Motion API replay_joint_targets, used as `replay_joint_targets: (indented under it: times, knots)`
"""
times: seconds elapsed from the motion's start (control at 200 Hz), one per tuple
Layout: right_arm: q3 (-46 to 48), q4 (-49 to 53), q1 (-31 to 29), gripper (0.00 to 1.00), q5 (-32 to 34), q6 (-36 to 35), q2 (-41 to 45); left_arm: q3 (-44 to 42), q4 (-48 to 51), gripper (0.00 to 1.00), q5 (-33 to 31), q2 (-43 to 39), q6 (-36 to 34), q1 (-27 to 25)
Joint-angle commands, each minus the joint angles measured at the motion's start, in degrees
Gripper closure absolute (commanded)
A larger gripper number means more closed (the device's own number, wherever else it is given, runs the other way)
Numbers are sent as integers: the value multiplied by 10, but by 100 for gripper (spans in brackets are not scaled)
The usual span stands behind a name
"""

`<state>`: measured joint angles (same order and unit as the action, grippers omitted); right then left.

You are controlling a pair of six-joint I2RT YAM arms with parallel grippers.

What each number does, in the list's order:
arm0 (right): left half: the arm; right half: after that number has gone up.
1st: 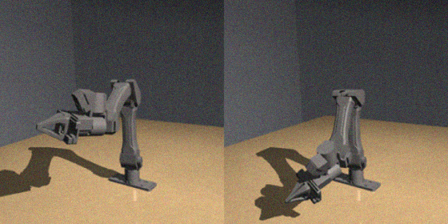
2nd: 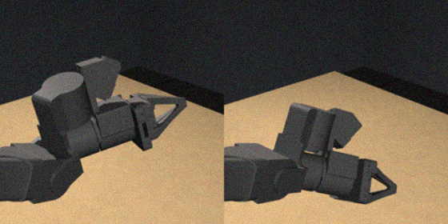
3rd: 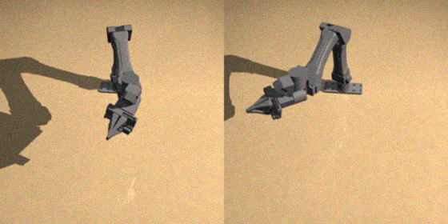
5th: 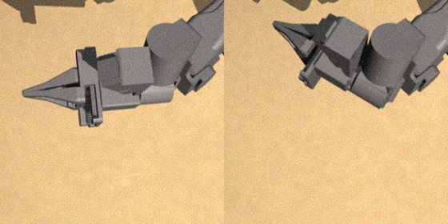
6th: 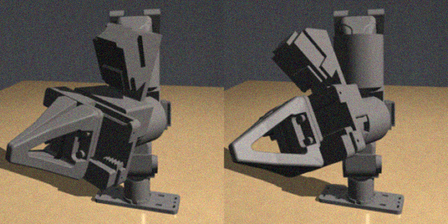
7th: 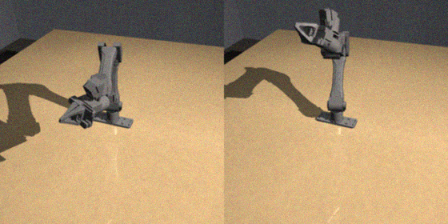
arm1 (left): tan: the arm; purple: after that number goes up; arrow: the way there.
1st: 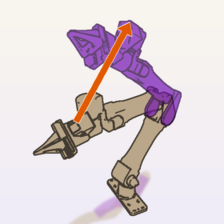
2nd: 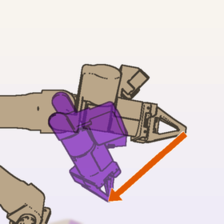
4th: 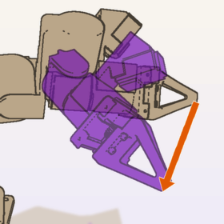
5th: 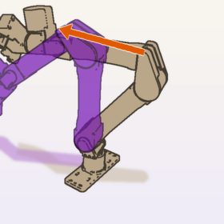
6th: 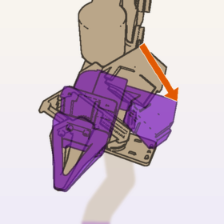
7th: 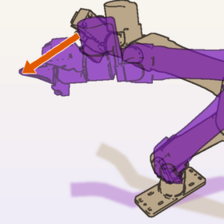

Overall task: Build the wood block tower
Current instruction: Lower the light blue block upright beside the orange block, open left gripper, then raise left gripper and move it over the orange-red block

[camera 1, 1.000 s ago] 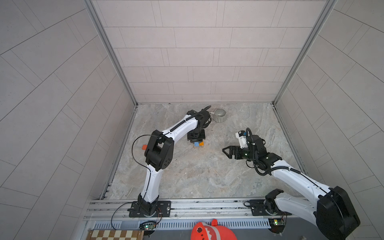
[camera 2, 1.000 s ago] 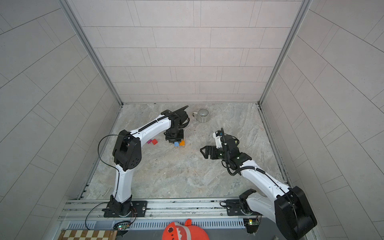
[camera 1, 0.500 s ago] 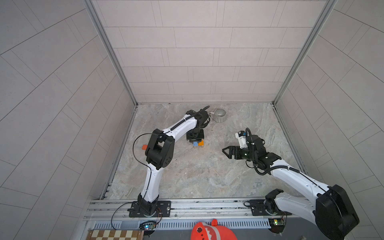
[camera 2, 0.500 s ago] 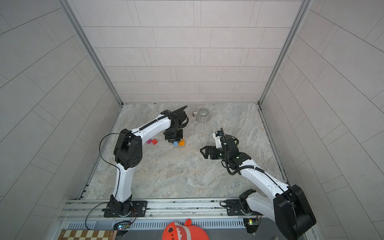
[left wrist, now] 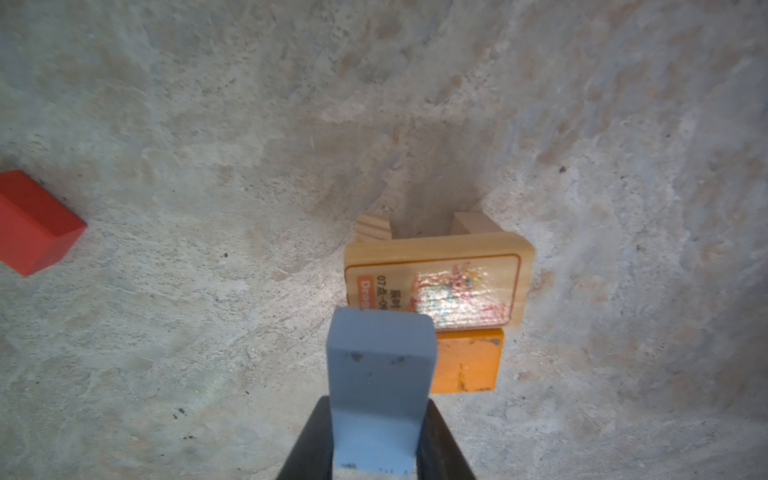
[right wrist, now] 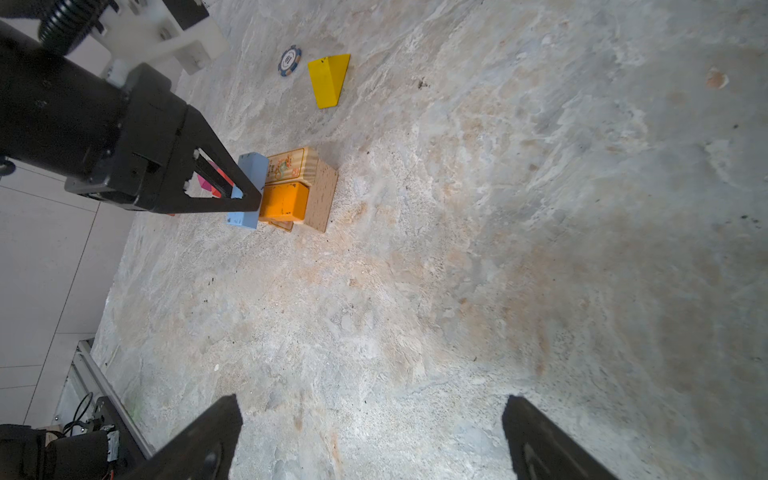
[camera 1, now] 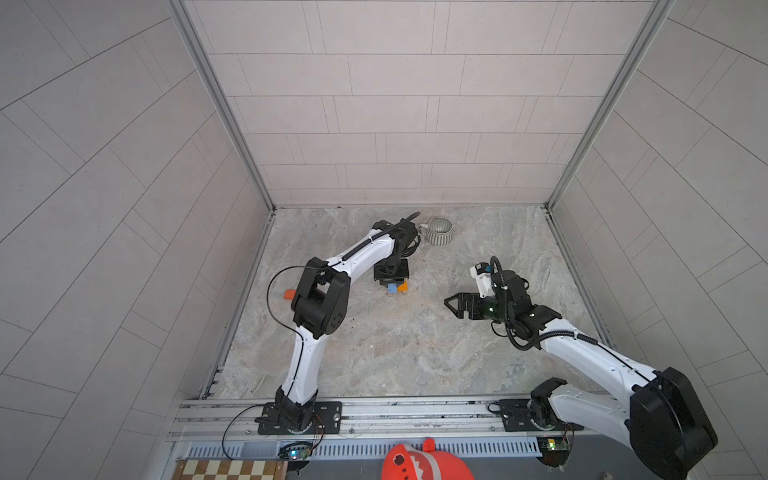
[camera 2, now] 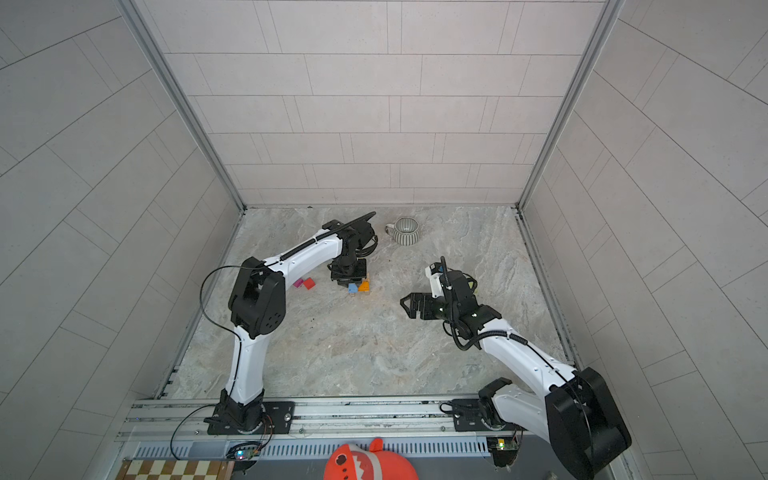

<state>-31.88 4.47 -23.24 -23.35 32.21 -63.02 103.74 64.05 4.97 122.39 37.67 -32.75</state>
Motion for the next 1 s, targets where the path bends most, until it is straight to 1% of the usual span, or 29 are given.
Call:
replay_joint_targets:
  times: [0.0, 0.055, 0.115, 0.17, 0.36, 0.51, 0.585, 0.605, 0.656, 0.721, 0.746, 0.991]
  knots:
    - [5, 0, 1, 1, -1, 6, 1, 20, 11, 79, -1, 14, -4, 3]
    - [5, -1, 1, 1, -2, 7, 0, 21, 10, 76, 0, 16, -4, 3]
    - [6, -1, 1, 0, -2, 7, -1, 23, 10, 67, 1, 18, -4, 2]
    - [5, -1, 1, 1, -1, 6, -2, 23, 10, 64, -2, 17, -5, 2]
    - [8, -5, 1, 0, -5, 8, 1, 26, 10, 56, -8, 8, -5, 2]
    - [8, -5, 1, 0, -6, 6, 2, 38, 16, 53, -12, 2, -4, 2]
    - [8, -5, 1, 0, -7, 3, 3, 44, 19, 49, -14, -5, -4, 2]
    - [8, -5, 1, 0, -7, 2, 3, 45, 20, 45, -14, -8, -4, 2]
    - [8, -4, 2, 0, -7, -1, 2, 47, 22, 25, -19, -17, -4, 2]
    - [8, -2, 1, 0, -6, -5, 2, 50, 26, 6, -28, -33, -7, 2]
    - [8, -2, 1, 0, -4, -6, 3, 50, 26, 1, -33, -41, -7, 3]
    - [9, 5, 2, 0, 9, -13, 12, 33, 47, 0, -61, -117, -20, 19]
